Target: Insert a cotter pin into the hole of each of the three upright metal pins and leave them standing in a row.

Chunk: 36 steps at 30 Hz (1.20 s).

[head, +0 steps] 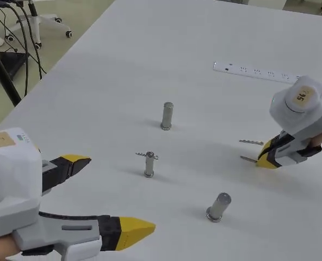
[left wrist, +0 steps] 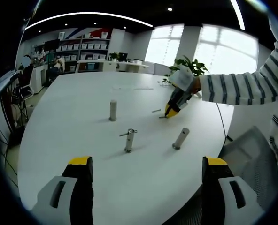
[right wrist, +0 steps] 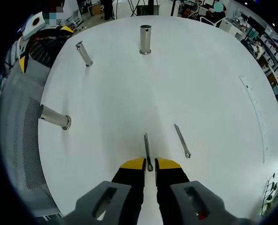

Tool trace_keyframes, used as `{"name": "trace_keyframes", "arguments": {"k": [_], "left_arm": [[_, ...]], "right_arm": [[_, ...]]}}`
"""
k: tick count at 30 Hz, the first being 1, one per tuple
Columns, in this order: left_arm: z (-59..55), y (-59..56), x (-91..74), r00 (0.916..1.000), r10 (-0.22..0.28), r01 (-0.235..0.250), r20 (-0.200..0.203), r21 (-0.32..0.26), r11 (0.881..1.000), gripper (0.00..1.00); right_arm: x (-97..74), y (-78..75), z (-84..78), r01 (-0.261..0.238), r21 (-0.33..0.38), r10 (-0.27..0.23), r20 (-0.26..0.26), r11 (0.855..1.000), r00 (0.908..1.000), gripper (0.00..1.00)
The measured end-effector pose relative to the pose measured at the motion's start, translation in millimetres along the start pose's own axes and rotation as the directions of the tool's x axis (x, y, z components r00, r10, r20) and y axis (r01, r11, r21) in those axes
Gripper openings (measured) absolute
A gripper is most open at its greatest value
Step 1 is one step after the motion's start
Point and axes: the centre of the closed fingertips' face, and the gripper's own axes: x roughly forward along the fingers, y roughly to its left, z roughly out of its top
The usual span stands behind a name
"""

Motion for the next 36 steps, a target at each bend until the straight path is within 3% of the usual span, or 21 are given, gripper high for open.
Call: {"name": "trace_keyframes", "arguments": {"k": [10, 15, 17, 19, 25, 33, 36], "left_arm": [[-2.6, 1.4, 0.5, 0.9999, -0.004, 0.004, -0.011, -0.009, 1.000, 0.96], [-1.7, 0.1, 0.7, 0.9999, -0.007, 0.007, -0.008, -0.012, 1.000, 0.96], [-4.9, 1.4, 1.0, 0.9997, 0.000, -0.001, -0.026, -0.025, 1.000, 0.96], [-5.7, 1.1, 1.2, 0.9996, -0.003, 0.002, -0.028, -0.025, 1.000, 0.96], [-5.8, -1.4, 1.5, 0.9995, -0.012, 0.011, -0.030, -0.030, 0.999, 0.96], [0.6, -2.1, 3.5, 0.9991, -0.022, 0.021, -0.037, -0.028, 0.999, 0.96], [3.0, -2.2, 3.8, 0.9991, -0.024, 0.023, -0.036, -0.021, 1.000, 0.95]], "right_arm": [[-0.4, 0.0, 1.1, 0.039, -0.011, -0.039, -0.007, 0.999, 0.9992, 0.00], [-1.5, -0.5, 1.2, 0.046, 0.011, -0.046, 0.007, 0.999, 0.9989, 0.00], [-1.7, -0.6, 1.0, 0.058, 0.022, -0.058, 0.017, 0.998, 0.9982, 0.00], [-1.9, 0.3, 0.9, 0.062, -0.008, -0.062, 0.029, 0.998, 0.9977, 0.00], [-3.2, 2.8, -0.7, 0.069, -0.005, -0.069, 0.030, 0.998, 0.9972, 0.00], [-26.4, -2.8, 9.6, 0.121, 0.017, -0.123, 0.100, 0.992, 0.9874, 0.00], [-34.3, 1.3, 12.2, 0.119, 0.007, -0.119, 0.126, 0.993, 0.9849, 0.00]]}}
